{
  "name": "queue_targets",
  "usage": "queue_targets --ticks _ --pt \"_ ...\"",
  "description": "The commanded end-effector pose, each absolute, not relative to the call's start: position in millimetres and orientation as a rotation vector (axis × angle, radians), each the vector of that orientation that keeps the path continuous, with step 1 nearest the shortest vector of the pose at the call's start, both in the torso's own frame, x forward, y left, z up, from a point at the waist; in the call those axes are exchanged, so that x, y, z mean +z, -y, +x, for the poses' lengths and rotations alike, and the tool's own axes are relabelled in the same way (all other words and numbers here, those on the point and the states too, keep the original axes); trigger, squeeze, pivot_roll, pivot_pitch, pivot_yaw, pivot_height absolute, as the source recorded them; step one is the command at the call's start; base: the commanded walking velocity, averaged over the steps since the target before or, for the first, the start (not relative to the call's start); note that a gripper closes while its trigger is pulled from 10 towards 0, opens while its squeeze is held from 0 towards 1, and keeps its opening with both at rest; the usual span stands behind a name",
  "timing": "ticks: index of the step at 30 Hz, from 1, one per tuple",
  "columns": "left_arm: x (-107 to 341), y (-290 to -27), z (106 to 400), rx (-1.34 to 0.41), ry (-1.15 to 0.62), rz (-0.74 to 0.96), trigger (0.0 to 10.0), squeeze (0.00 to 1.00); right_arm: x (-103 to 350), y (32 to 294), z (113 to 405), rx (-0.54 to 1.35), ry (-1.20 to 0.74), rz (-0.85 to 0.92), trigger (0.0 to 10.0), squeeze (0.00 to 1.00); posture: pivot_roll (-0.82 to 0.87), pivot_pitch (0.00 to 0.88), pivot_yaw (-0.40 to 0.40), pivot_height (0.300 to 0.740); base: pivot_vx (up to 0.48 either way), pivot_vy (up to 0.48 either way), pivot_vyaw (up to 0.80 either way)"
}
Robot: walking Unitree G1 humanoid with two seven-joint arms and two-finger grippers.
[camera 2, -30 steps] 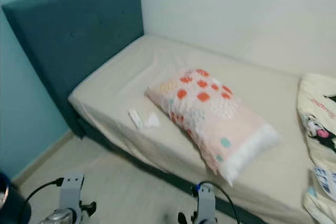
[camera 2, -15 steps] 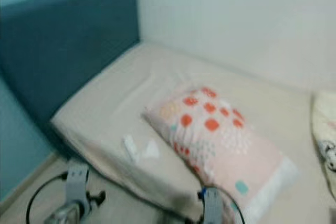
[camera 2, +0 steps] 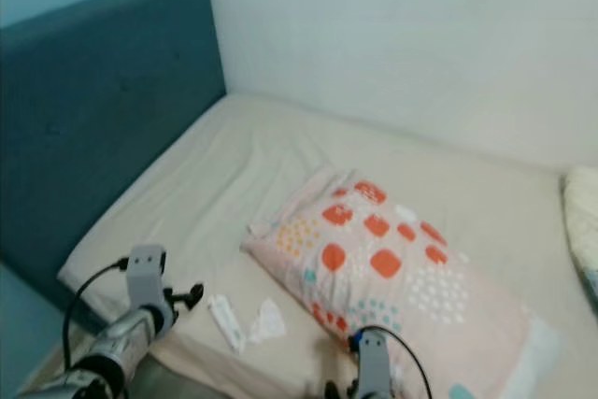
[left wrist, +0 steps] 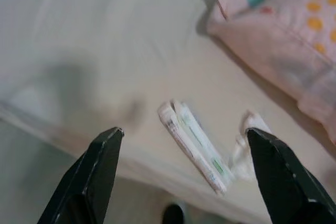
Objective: Clean up the room
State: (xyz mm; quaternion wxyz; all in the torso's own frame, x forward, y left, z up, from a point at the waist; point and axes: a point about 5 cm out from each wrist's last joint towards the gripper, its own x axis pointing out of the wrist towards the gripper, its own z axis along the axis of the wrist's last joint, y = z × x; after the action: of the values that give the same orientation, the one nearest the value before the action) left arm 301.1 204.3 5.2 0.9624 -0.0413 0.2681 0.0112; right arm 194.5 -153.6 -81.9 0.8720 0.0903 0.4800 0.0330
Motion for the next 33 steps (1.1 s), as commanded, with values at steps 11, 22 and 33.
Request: queue_targets --ticks 11,22,33 --pt "-6 -185 296 -0.006 -0.639 -0.081 10.0 0.00 -88 163 182 0.027 -1.046 0.133 10.0 0.00 -0.08 0.054 -0.030 0.740 0.000 0.000 -0.24" --pt "-1 -185 303 0.091 -0.634 -0.154 10.0 0.00 -87 166 183 0.013 -1.031 0.139 10.0 0.00 -0.10 0.042 -0.018 0.740 0.000 0.000 -0.21" --pt "1 -198 303 0.228 -0.634 -0.239 10.0 0.00 -88 163 182 0.024 -1.036 0.130 10.0 0.00 -0.09 0.055 -0.017 0.740 0.000 0.000 0.00"
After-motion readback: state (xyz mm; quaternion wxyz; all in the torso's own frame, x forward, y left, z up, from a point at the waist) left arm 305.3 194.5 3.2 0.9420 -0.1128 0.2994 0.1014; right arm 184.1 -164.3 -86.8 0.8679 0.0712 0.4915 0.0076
